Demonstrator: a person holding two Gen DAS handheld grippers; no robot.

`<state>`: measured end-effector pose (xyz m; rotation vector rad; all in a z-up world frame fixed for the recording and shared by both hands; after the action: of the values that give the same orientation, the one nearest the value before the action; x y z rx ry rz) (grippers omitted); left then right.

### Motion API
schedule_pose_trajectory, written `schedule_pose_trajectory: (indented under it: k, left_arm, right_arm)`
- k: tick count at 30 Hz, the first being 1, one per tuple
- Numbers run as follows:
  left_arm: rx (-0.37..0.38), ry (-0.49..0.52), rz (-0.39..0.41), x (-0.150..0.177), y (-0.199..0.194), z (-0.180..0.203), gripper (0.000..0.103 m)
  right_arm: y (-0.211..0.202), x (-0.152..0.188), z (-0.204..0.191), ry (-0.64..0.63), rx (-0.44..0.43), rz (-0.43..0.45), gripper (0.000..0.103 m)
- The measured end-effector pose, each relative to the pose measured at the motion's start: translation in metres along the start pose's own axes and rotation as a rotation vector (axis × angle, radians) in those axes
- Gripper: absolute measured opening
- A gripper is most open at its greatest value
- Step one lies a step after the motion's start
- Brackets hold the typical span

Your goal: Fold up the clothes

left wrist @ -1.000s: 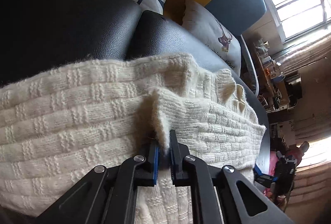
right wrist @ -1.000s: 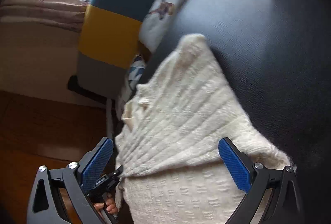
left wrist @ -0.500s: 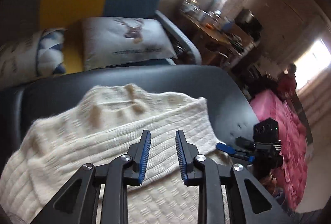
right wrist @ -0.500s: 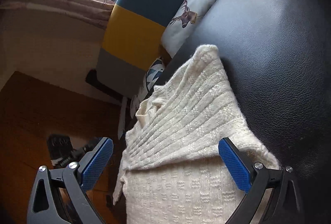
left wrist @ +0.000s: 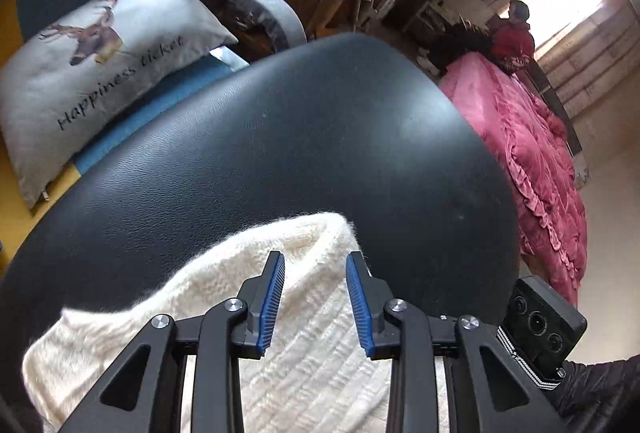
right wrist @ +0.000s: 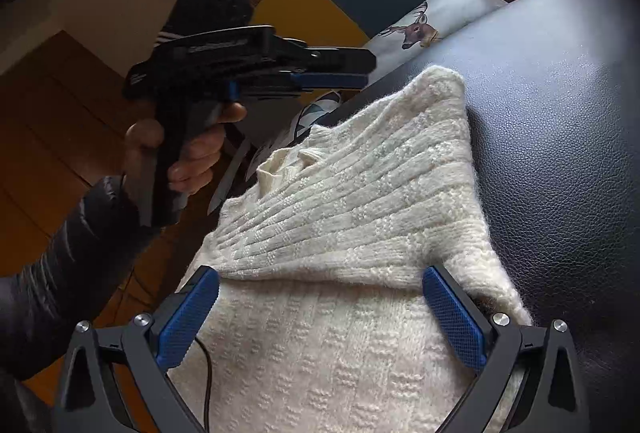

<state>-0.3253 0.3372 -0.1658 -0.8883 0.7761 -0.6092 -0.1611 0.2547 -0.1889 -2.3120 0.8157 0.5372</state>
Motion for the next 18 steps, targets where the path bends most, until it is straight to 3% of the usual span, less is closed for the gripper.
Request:
schedule_pose_trajectory:
  k: [2, 5, 9, 11, 12, 13, 16, 18]
  left_arm:
    - [-0.032, 0.043, -0.013, -0.002, 0.010, -0.002, 0.036]
    - [-0.010, 0.049, -0.044, -0.005, 0.024, -0.006, 0.037]
    - [0.106, 0.065, -0.115, 0.002, 0.038, 0.002, 0.038]
    - [0.093, 0.083, -0.081, 0.003, 0.034, 0.006, 0.029]
    - [0.084, 0.092, -0.061, 0.003, 0.032, 0.008, 0.011]
    - [0.075, 0.101, -0.041, 0.004, 0.029, 0.009, 0.009]
    - [0.062, 0.068, 0.118, -0.004, 0.007, 0.002, 0.007]
    - [-0.044, 0.065, 0.075, 0.007, 0.024, -0.014, 0.008]
  right_arm:
    - [-0.001, 0.000, 0.000, 0.000, -0.004, 0.003, 0.103]
    - [0.000, 0.001, -0.001, -0.006, 0.001, 0.005, 0.103]
    - [0.000, 0.001, -0.002, -0.006, 0.001, 0.008, 0.103]
    - [0.000, 0.001, -0.002, -0.006, 0.001, 0.011, 0.103]
    - [0.000, 0.001, -0.002, -0.006, 0.001, 0.012, 0.103]
    - [0.000, 0.001, -0.002, -0.006, 0.002, 0.013, 0.103]
    - [0.000, 0.001, -0.002, -0.010, 0.004, 0.016, 0.103]
    - [0.000, 0.001, -0.002, -0.012, 0.006, 0.018, 0.103]
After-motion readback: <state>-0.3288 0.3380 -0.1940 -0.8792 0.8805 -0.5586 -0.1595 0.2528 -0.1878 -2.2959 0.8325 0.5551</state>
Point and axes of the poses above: each gripper's, at about its wrist camera, not at the fingertips, and y roughly the way its jaws point, z to its right, x to its underside, the point moved 9 cm from there along y, roughly the way its jaws point, and after that the axes turned 2 degrees about -x, right-handed, at the moved point
